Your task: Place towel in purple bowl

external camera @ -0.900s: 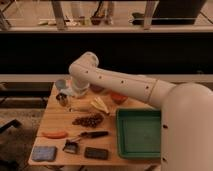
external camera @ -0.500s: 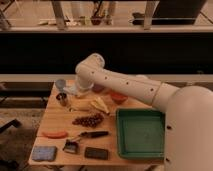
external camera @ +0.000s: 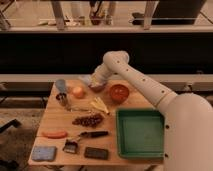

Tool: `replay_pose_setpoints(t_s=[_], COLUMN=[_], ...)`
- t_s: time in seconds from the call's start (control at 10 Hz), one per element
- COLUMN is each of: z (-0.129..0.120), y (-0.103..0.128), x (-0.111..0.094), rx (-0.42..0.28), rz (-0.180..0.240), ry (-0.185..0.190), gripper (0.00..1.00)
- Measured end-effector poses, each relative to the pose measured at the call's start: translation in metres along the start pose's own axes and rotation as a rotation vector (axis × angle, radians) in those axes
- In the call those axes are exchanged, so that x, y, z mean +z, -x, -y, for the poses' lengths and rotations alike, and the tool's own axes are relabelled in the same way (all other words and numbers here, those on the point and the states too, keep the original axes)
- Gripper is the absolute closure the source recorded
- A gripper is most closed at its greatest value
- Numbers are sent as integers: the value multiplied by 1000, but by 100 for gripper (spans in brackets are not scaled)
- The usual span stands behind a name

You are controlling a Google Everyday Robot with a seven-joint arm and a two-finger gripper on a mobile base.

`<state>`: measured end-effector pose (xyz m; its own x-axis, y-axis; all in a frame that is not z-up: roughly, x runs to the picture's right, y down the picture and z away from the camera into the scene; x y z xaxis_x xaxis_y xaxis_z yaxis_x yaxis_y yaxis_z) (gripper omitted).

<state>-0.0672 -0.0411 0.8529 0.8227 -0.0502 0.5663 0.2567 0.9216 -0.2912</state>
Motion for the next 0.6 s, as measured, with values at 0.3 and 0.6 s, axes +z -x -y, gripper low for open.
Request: replay_pose_setpoints(t_s=[0.3,0.6], z=[54,43], y=[-14,-51], x=[43,41], rx=[-121,-70], rz=[-10,-41], ry=[-107,-149], gripper=[97,97])
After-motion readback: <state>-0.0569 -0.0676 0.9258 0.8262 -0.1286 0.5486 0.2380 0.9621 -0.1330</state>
